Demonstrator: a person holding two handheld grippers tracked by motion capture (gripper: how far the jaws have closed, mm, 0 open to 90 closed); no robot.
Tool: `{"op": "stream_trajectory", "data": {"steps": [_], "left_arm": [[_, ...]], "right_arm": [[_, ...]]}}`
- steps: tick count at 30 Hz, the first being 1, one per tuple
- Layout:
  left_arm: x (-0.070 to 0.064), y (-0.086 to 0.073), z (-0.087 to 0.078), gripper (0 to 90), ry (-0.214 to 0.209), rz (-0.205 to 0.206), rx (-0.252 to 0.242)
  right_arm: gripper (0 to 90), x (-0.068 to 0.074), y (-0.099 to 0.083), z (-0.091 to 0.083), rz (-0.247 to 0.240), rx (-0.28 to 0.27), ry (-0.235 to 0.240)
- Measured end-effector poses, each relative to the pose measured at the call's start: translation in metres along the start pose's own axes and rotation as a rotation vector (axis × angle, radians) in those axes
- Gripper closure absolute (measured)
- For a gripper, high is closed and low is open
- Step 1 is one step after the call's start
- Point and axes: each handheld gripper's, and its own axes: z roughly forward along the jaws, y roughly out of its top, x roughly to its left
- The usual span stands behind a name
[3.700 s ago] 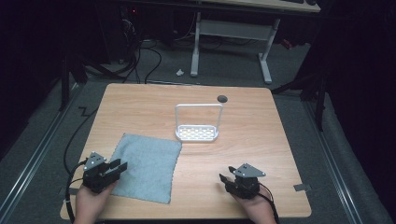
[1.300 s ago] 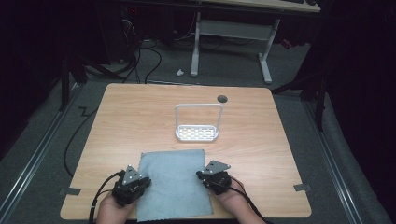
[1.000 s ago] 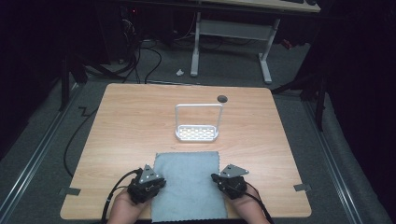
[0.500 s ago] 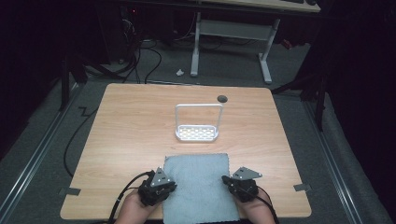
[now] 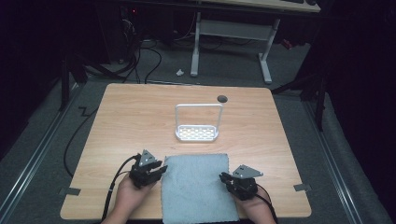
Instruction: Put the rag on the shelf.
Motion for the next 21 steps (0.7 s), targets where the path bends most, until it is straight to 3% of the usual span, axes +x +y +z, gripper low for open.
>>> {"op": "stream_trajectory", "data": {"steps": [4,6,8,11,16,18,21], "left_arm": [[0.004,0.008,0.019,64.7,0.067,-0.011,0.007],[0.006,0.011,0.022,68.3,0.045,-0.037,0.002],[0.003,0.01,0.022,72.9,0.07,-0.002,-0.001],[-0.001,0.009,0.023,75.5,0.074,0.031,-0.004],[-0.004,0.009,0.024,86.0,0.059,0.054,-0.01],[-0.006,0.008,0.024,87.6,0.064,0.077,-0.008],[-0.004,0.009,0.024,87.9,0.048,0.063,-0.007]], "right_arm": [[80.5,-0.001,0.0,0.001,-0.001,-0.001,0.0],[79.7,-0.001,-0.001,0.001,-0.002,-0.003,-0.003],[77.8,-0.004,-0.001,0.0,0.006,-0.008,-0.008],[76.1,-0.006,-0.001,0.001,0.02,-0.013,-0.011],[71.1,-0.012,0.003,0.004,0.044,-0.025,-0.064],[68.8,-0.023,0.014,0.011,0.068,-0.017,-0.104],[67.5,-0.035,0.022,0.021,0.094,-0.004,-0.136]]}}
